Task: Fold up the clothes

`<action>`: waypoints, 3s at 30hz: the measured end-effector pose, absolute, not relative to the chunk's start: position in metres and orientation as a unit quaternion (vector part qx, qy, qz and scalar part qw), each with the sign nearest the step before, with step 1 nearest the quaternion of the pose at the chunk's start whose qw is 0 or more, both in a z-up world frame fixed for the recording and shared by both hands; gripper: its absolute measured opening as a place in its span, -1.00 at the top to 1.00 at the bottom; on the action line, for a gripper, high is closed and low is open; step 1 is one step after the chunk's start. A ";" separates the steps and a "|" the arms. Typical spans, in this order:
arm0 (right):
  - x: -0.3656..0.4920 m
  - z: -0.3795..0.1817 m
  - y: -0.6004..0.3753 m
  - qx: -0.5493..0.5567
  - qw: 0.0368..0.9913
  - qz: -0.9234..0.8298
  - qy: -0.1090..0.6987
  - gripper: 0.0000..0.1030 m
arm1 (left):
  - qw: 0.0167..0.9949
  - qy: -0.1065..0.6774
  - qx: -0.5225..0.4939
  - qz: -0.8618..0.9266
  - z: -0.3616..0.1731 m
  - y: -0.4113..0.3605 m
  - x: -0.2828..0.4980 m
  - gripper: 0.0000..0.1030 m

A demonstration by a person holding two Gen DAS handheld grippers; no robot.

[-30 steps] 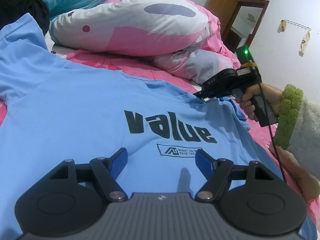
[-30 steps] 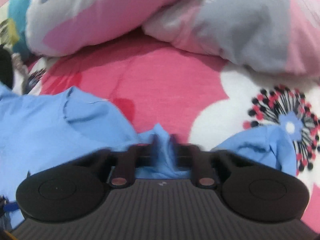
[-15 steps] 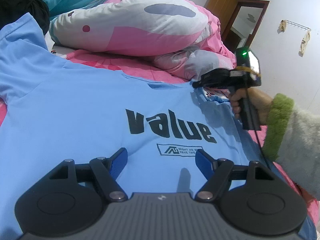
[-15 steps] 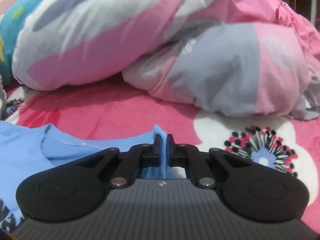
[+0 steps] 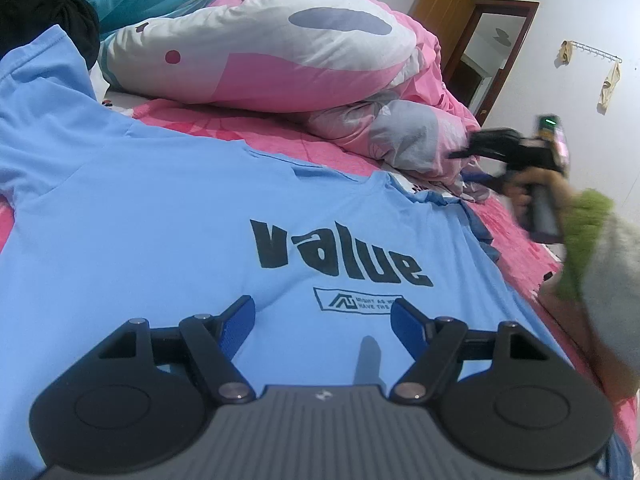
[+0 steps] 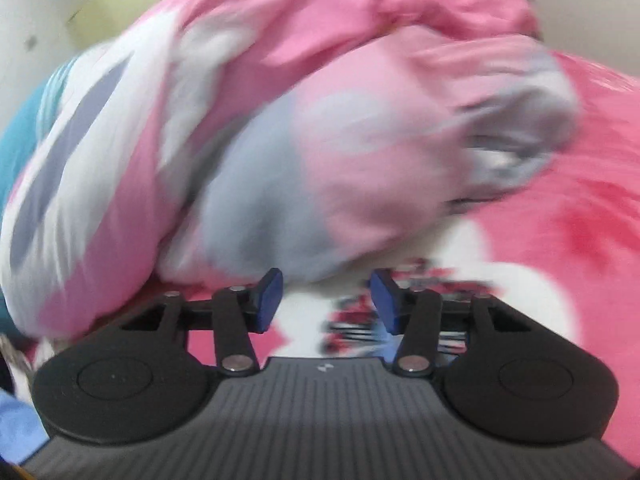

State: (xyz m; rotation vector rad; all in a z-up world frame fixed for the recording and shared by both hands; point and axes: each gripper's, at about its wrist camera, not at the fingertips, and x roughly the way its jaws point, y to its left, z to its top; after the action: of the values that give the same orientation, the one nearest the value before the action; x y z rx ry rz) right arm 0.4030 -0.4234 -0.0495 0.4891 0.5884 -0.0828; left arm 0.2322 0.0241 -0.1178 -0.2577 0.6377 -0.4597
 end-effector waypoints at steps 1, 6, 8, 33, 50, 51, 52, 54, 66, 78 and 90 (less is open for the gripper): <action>0.394 -0.046 -0.438 0.251 0.921 -0.055 0.293 0.00 | 0.916 0.310 -0.125 -0.223 -0.118 0.024 0.232 -0.48; 0.350 -0.068 -0.482 0.337 0.858 -0.093 0.377 -0.01 | 0.917 0.310 -0.120 -0.222 -0.118 0.023 0.232 -0.48; 0.335 -0.075 -0.485 0.359 0.840 -0.083 0.399 -0.01 | 0.917 0.310 -0.119 -0.221 -0.118 0.023 0.232 -0.48; 0.354 -0.061 -0.493 0.226 0.909 0.003 0.351 0.94 | 0.887 0.343 0.089 -0.296 -0.067 -0.176 0.275 -0.49; 0.329 -0.042 -0.522 0.315 0.884 0.023 0.346 0.68 | 0.890 0.334 0.117 -0.286 -0.118 -0.195 0.298 -0.64; 0.329 -0.042 -0.514 0.304 0.872 0.044 0.382 0.60 | 0.891 0.334 0.114 -0.287 -0.118 -0.194 0.298 -0.64; 0.329 -0.047 -0.501 0.281 0.862 0.050 0.418 0.48 | 0.891 0.334 0.111 -0.287 -0.119 -0.193 0.298 -0.65; 0.335 -0.060 -0.485 0.248 0.851 0.044 0.461 0.47 | 0.892 0.332 0.108 -0.287 -0.119 -0.192 0.298 -0.65; 0.317 -0.037 -0.492 0.097 0.877 -0.013 0.470 1.00 | 0.893 0.332 0.086 -0.293 -0.119 -0.185 0.301 -0.66; 0.333 -0.088 -0.512 0.365 0.803 -0.008 0.471 0.07 | 0.892 0.331 0.064 -0.300 -0.119 -0.178 0.303 -0.66; 0.325 -0.031 -0.426 0.113 0.918 -0.021 0.379 0.96 | 0.879 0.342 -0.049 -0.327 -0.117 -0.144 0.318 -0.65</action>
State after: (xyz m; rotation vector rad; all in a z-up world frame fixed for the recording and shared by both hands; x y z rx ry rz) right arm 0.3253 -0.4264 -0.0308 0.2328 0.7784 -0.0436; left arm 0.3184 -0.1437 -0.1173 -0.1018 0.7135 -0.6817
